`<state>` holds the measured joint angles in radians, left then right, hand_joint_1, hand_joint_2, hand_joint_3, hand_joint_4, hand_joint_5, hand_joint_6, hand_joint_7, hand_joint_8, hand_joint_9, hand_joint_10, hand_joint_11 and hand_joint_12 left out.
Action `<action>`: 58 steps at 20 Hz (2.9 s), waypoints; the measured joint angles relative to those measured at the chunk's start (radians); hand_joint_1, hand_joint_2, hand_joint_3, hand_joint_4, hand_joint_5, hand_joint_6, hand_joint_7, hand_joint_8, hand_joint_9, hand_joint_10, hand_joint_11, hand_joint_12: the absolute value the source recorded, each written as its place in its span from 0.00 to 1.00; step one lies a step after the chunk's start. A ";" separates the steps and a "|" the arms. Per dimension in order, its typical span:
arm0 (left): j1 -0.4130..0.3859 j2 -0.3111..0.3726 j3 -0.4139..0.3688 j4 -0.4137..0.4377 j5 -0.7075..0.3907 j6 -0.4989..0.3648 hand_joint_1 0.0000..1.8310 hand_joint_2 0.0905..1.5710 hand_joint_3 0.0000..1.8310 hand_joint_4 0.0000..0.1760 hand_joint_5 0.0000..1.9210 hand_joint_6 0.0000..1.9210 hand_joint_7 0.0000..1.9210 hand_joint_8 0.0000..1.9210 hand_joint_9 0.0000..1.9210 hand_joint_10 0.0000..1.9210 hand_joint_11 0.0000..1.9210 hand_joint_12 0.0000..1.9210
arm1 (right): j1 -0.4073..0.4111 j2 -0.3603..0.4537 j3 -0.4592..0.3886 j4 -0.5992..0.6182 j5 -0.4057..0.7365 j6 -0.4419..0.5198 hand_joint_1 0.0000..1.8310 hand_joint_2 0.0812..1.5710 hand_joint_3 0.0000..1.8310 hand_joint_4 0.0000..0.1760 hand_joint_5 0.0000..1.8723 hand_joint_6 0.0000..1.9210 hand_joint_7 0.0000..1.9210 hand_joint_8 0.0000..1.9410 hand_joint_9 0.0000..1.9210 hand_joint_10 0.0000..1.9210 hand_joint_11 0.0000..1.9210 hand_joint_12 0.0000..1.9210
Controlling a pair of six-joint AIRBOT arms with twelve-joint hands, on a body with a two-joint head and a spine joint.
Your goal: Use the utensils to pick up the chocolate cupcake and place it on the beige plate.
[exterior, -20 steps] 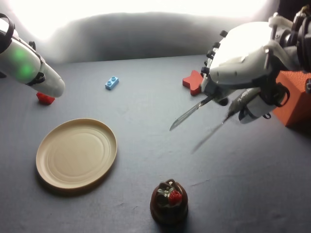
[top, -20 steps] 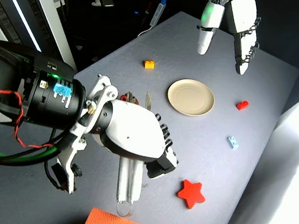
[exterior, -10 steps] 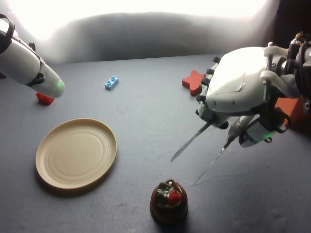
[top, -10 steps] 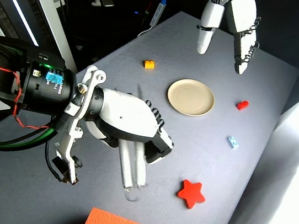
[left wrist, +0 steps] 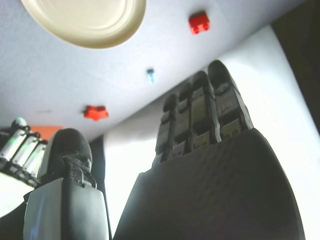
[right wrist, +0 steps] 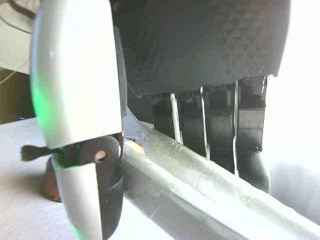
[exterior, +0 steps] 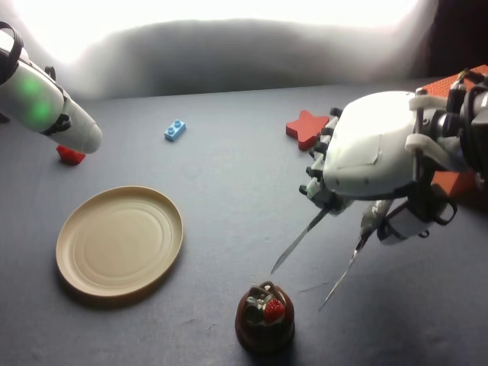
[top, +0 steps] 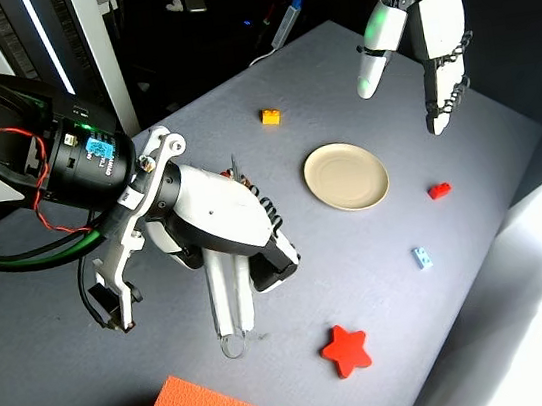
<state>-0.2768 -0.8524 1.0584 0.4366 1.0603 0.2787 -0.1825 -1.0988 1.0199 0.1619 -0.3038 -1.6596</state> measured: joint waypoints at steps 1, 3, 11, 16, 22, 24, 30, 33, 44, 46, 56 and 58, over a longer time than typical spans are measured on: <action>0.001 0.000 0.000 -0.001 0.002 0.000 0.21 0.70 0.00 0.00 0.05 0.00 0.05 0.00 0.07 0.00 0.00 0.18 | -0.004 -0.001 0.000 0.000 0.001 -0.003 0.57 0.64 0.00 0.00 0.33 0.47 0.30 0.62 0.25 0.76 0.24 0.89; 0.000 0.000 0.000 0.000 0.002 0.000 0.21 0.70 0.00 0.00 0.05 0.00 0.05 0.00 0.07 0.00 0.00 0.19 | -0.004 -0.001 -0.001 0.000 0.002 -0.007 0.57 0.64 0.00 0.00 0.31 0.48 0.28 0.64 0.25 0.76 0.25 0.88; 0.001 0.000 0.000 -0.001 0.002 0.000 0.21 0.70 0.00 0.00 0.05 0.00 0.06 0.00 0.07 0.00 0.00 0.18 | -0.035 0.000 -0.025 0.001 0.076 -0.103 0.56 0.61 0.00 0.00 0.34 0.48 0.30 0.65 0.25 0.76 0.26 0.88; 0.001 0.000 0.000 -0.002 0.002 -0.004 0.22 0.69 0.00 0.00 0.05 0.00 0.06 0.00 0.08 0.00 0.00 0.21 | -0.035 0.000 -0.025 0.002 0.099 -0.149 0.58 0.71 0.00 0.00 0.42 0.60 0.30 0.64 0.26 0.77 0.25 0.89; 0.001 0.000 0.001 -0.003 0.002 -0.008 0.20 0.70 0.00 0.00 0.04 0.00 0.05 0.00 0.07 0.00 0.00 0.21 | -0.035 -0.001 -0.005 0.000 0.119 -0.178 0.55 0.64 0.00 0.00 0.31 0.54 0.28 0.68 0.24 0.79 0.24 0.89; 0.001 0.000 0.001 -0.003 0.002 -0.008 0.20 0.70 0.00 0.00 0.04 0.00 0.04 0.00 0.07 0.00 0.00 0.21 | -0.035 -0.011 -0.003 0.002 0.119 -0.182 0.57 0.64 0.00 0.00 0.32 0.52 0.29 0.67 0.25 0.78 0.24 0.89; 0.001 0.000 0.004 -0.001 0.003 -0.009 0.21 0.69 0.00 0.00 0.06 0.00 0.06 0.00 0.08 0.00 0.00 0.24 | -0.033 -0.053 0.046 0.002 0.127 -0.288 0.58 0.65 0.00 0.00 0.29 0.53 0.25 0.69 0.22 0.81 0.23 0.91; 0.001 0.000 0.004 -0.004 0.002 -0.011 0.21 0.70 0.00 0.00 0.05 0.00 0.05 0.00 0.08 0.00 0.00 0.24 | -0.032 -0.071 0.053 0.003 0.127 -0.309 0.57 0.66 0.00 0.00 0.33 0.56 0.29 0.67 0.24 0.80 0.23 0.90; 0.001 0.000 0.004 -0.004 0.003 -0.011 0.20 0.71 0.00 0.00 0.05 0.00 0.05 0.00 0.08 0.00 0.00 0.23 | -0.019 -0.129 0.053 0.002 0.093 -0.302 0.56 0.64 0.00 0.00 0.31 0.53 0.27 0.68 0.23 0.81 0.24 0.90; 0.002 0.000 0.004 -0.003 0.003 -0.011 0.18 0.71 0.00 0.00 0.04 0.00 0.05 0.00 0.08 0.00 0.00 0.21 | -0.027 -0.134 0.053 0.003 0.086 -0.305 0.56 0.64 0.00 0.00 0.30 0.53 0.27 0.69 0.22 0.81 0.23 0.90; 0.005 0.000 0.004 -0.010 0.011 -0.011 0.19 0.71 0.00 0.00 0.04 0.00 0.04 0.00 0.07 0.00 0.00 0.19 | -0.028 -0.188 0.080 0.002 0.047 -0.305 0.56 0.64 0.00 0.00 0.29 0.54 0.26 0.68 0.23 0.80 0.22 0.89; 0.005 0.000 0.004 -0.010 0.010 -0.011 0.20 0.71 0.00 0.00 0.04 0.00 0.04 0.00 0.08 0.00 0.00 0.21 | -0.028 -0.196 0.082 0.002 0.043 -0.310 0.57 0.63 0.00 0.00 0.30 0.53 0.27 0.66 0.23 0.78 0.22 0.88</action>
<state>-0.2722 -0.8524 1.0626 0.4271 1.0698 0.2676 -0.2104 -1.2949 1.1015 0.1635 -0.2604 -1.9694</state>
